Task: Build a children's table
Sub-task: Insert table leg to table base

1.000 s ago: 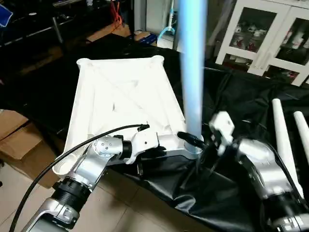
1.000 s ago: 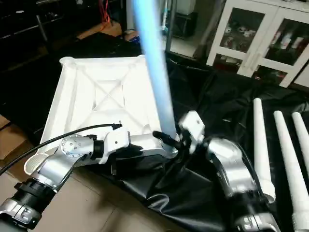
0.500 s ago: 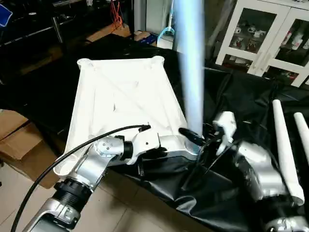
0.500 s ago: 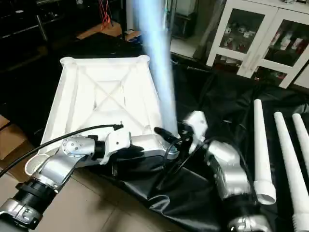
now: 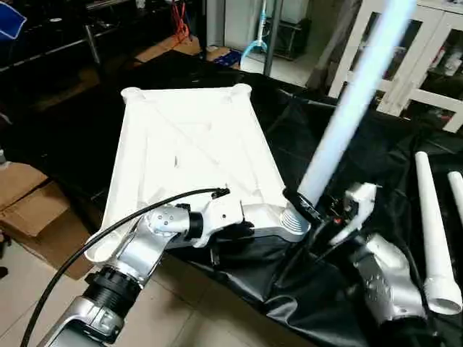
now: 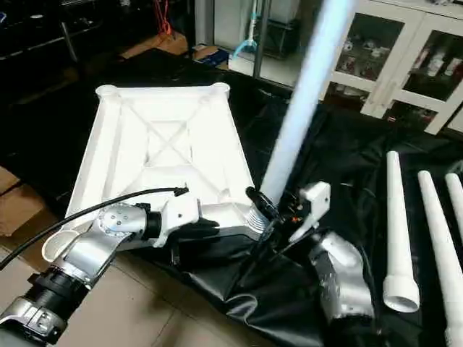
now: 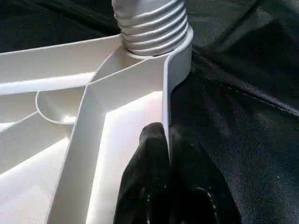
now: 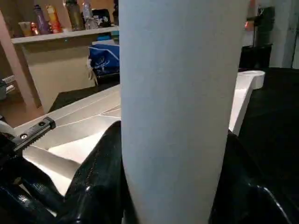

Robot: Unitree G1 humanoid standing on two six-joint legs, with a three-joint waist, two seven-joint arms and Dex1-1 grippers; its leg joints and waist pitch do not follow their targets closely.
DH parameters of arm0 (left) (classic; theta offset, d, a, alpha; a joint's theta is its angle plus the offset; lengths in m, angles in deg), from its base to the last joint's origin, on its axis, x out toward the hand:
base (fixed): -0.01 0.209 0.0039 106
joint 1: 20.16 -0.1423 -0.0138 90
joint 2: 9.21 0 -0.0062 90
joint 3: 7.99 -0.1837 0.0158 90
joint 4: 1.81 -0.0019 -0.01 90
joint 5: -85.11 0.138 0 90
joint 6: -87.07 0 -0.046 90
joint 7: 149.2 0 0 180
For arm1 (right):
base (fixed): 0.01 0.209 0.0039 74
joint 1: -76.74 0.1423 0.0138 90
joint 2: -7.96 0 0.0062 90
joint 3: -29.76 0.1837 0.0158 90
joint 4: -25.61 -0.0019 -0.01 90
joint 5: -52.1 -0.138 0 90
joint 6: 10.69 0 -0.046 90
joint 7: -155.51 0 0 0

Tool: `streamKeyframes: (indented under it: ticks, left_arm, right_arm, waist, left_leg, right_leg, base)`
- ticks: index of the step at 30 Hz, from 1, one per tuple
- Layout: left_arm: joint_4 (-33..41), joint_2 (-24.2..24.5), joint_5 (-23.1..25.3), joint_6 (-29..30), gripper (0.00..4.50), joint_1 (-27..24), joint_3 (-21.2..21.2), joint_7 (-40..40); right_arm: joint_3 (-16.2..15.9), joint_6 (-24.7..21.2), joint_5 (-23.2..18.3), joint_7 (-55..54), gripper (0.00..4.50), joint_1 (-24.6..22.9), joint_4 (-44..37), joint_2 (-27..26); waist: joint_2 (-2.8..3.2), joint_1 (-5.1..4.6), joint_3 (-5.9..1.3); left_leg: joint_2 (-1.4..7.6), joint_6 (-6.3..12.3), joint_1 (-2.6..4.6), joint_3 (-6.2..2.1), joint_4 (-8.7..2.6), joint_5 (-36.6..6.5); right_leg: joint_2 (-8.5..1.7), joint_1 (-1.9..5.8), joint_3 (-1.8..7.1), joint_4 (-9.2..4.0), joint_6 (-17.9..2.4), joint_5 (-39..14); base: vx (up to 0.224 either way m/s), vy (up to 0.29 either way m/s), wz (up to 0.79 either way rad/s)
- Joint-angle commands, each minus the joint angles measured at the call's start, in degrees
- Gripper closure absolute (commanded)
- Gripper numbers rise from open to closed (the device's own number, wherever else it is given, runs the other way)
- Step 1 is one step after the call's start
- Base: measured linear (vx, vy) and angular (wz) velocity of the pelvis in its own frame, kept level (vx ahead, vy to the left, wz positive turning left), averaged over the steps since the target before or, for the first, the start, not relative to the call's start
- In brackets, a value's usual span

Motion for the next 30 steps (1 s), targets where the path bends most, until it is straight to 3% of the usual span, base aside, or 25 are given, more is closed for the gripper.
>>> streamKeyframes:
  ticks: [1,2,3,9,12,14,15,19,21,24,30]
  left_arm:
    - [0.7,-0.5,-0.5,-0.8,4.5,0.9,1.4,-2.5]
    - [0.8,-0.5,-0.5,-0.8,4.5,0.8,1.5,-2.5]
    - [0.9,-0.5,-0.5,-0.8,4.5,0.7,1.5,-2.6]
    - [0.6,-0.4,0.0,-0.9,4.5,0.5,1.6,-3.6]
    - [0.5,-0.5,0.1,-0.9,4.5,0.4,1.7,-4.0]
    - [0.5,-0.6,0.2,-0.8,4.5,0.3,1.8,-4.4]
    - [0.6,-0.7,0.2,-0.8,4.5,0.2,1.8,-4.6]
    - [0.7,-0.9,0.6,-0.8,4.5,-0.2,2.0,-5.8]
    - [0.8,-1.0,0.6,-0.6,4.5,-0.4,2.1,-6.1]
    - [1.0,-1.0,0.7,-0.5,4.5,-0.5,2.2,-6.2]
    - [-0.6,-1.6,3.0,0.4,4.5,-0.3,3.2,-10.8]
  right_arm:
    - [-1.3,-2.0,3.4,-1.3,2.62,-4.7,5.6,-0.4]
    - [-1.2,-1.5,3.5,-1.5,2.62,-5.1,5.6,-0.7]
    - [-1.5,-0.7,4.0,-1.8,2.62,-5.4,5.5,-1.0]
    - [-3.8,4.4,8.1,-3.3,2.62,-6.0,7.3,-1.1]
    - [-5.0,4.6,10.5,-5.0,2.62,-6.3,9.3,-1.2]
    - [-4.9,4.3,10.4,-5.7,2.62,-6.7,10.3,-1.7]
    - [-4.9,4.4,10.3,-6.2,2.62,-7.0,10.8,-2.1]
    - [-4.4,6.7,10.7,-9.0,2.62,-7.9,12.2,-3.7]
    - [-3.6,6.0,9.5,-9.5,2.62,-8.1,12.3,-4.7]
    - [-3.6,5.6,9.5,-9.3,2.62,-8.2,12.3,-4.8]
    - [-4.0,8.3,13.5,-13.7,2.62,-7.4,15.2,-3.7]
  waist:
    - [0.44,-0.33,-1.82]
    - [-0.09,-0.37,-1.8]
    - [0.23,-0.23,-1.82]
    - [0.34,-0.39,-1.64]
    - [0.37,-0.57,-1.58]
    - [0.42,-0.7,-1.52]
    - [-0.15,-0.87,-1.47]
    - [0.23,-1.15,-1.27]
    - [-0.03,-1.34,-1.18]
    - [0.13,-1.54,-1.1]
    - [0.22,-1.85,-0.89]
  left_leg:
    - [2.53,2.72,-0.16,-0.59,-5.74,-14.9]
    - [2.54,2.86,-0.26,-0.55,-5.74,-14.5]
    - [2.53,2.97,-0.18,-0.55,-5.76,-14.2]
    - [2.57,2.59,-0.21,-0.57,-6.06,-15.0]
    - [2.52,2.32,-0.4,-0.65,-6.16,-14.8]
    - [2.58,2.21,-0.31,-0.71,-6.29,-16.0]
    - [2.58,2.23,-0.33,-0.68,-6.31,-17.0]
    - [2.72,1.2,-0.11,-0.98,-6.72,-20.5]
    - [2.69,0.82,-0.06,-1.13,-6.88,-22.3]
    - [2.71,0.77,0.02,-1.19,-6.95,-23.7]
    - [2.72,0.21,0.21,-1.37,-7.15,-25.9]
  right_leg:
    - [-3.49,1.86,2.83,-5.03,-11.8,-15.8]
    - [-3.52,1.89,2.83,-5.08,-11.7,-15.9]
    - [-3.61,1.81,2.88,-5.06,-11.6,-16.0]
    - [-3.6,1.7,2.85,-5.45,-10.8,-17.7]
    - [-3.57,1.76,2.83,-5.43,-10.5,-17.8]
    - [-3.58,1.7,2.88,-5.57,-10.3,-18.7]
    - [-3.57,1.63,2.87,-5.72,-10.0,-19.6]
    - [-3.66,1.19,2.89,-6.14,-9.2,-22.7]
    - [-3.59,1.12,2.84,-6.31,-8.5,-24.2]
    - [-3.61,0.94,2.9,-6.53,-8.2,-25.4]
    - [-3.7,0.56,2.87,-7.0,-7.1,-28.4]
  base:
    - [0.0,0.0,0.0]
    - [0.0,0.0,0.0]
    - [0.0,0.0,0.0]
    - [0.0,0.0,0.0]
    - [0.0,0.0,0.0]
    - [0.0,0.0,0.0]
    - [0.0,0.0,0.0]
    - [0.0,0.0,0.0]
    - [0.0,0.0,0.0]
    - [0.0,0.0,0.0]
    - [0.0,0.0,0.0]
